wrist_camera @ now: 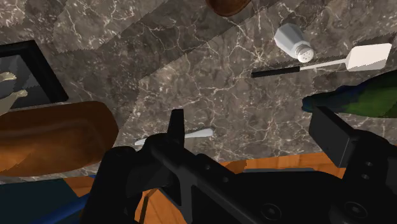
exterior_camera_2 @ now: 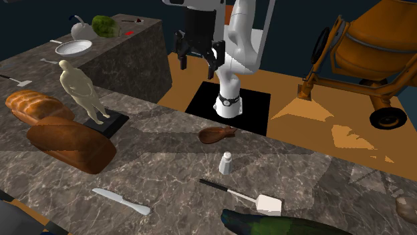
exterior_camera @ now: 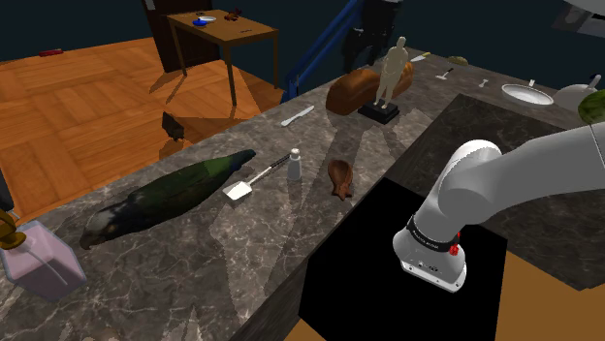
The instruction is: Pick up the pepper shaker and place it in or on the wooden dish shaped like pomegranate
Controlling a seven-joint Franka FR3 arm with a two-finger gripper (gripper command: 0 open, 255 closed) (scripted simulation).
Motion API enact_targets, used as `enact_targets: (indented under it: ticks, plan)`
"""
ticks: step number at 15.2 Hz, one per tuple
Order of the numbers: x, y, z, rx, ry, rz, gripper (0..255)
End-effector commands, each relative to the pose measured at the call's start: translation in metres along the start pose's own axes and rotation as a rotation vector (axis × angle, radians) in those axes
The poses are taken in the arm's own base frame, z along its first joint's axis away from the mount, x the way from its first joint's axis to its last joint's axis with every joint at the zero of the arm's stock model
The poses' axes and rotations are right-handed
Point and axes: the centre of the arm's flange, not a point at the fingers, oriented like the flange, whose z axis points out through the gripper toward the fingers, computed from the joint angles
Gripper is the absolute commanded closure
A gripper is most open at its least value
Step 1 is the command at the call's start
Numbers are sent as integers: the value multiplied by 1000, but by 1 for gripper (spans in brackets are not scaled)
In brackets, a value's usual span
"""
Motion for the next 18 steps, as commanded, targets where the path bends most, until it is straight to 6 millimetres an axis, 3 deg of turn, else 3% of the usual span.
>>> enact_targets:
  ticks: [1, 18]
  plan:
    - [0, 0, 0, 0, 0, 0, 0]
    - [15, -115, 190, 24, -64, 192, 0]
